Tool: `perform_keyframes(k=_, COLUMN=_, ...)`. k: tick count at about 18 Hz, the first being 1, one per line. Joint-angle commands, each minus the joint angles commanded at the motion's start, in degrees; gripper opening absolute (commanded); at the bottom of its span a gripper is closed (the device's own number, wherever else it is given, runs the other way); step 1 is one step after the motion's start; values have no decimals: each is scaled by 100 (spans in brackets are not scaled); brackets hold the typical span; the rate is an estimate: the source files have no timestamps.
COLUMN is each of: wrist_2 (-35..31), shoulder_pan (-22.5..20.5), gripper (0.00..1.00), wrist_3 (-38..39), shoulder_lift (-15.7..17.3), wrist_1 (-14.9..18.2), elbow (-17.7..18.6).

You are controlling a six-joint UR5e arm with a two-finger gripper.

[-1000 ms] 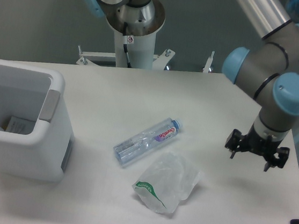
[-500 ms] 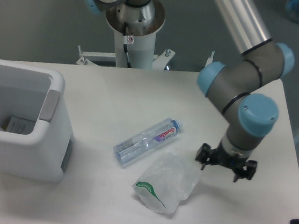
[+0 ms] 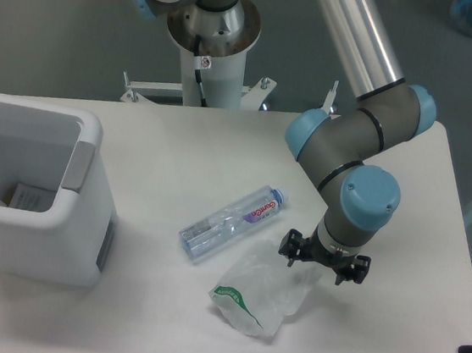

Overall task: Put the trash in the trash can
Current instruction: 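Lower the gripper onto the plastic bag and close on it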

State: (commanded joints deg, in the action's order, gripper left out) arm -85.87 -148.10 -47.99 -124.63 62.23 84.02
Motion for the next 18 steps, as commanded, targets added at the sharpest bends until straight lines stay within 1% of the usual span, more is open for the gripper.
perform_keyframes(k=1, wrist_2=0, shoulder_pan=0, gripper=83, wrist_3=9, shoulder_lift=0, wrist_1=-9, elbow=61)
perform_keyframes(k=2, wrist_2=0, shoulder_pan=9, gripper=79, wrist_3=35, shoulder_lift=9, wrist_1=-26, elbow=123)
perform_keyframes(k=3, wrist_2=0, shoulder_pan=17, gripper=73, wrist_3=44, shoulder_lift=17, wrist_1=-26, elbow=141)
perform_keyframes(k=4, wrist_2=0, shoulder_pan=44, gripper=61, wrist_3=53, shoulder_lift=26, wrist_1=-26, elbow=158)
perform_keyframes(k=6, wrist_2=0, shoulder_pan=88, gripper=34, wrist_3=61, shoulder_lift=26, wrist_1=-26, elbow=176)
perform_keyframes(k=7, wrist_2=0, shoulder_pan=97, gripper=23, wrist_3=79, shoulder_lift=26, wrist_1=-26, elbow=176)
perform_keyframes(k=8, wrist_2=0, shoulder_pan=97, gripper=5, wrist_3=97, shoulder_lift=26, wrist_1=-26, elbow=167)
perform_keyframes(k=9, wrist_2=0, shoulder_pan=97, gripper=0, wrist_3=88, shoulder_lift=26, wrist_1=-26, elbow=159)
perform_keyframes(k=16, wrist_2=26, shoulder_pan=70, gripper=0, wrist_3=26, shoulder_lift=53, wrist_1=-26, elbow=53)
perform_keyframes(k=18, wrist_2=35, shoulder_pan=53, gripper=0, wrist_3=26, shoulder_lift=53, wrist_1=-26, elbow=-52)
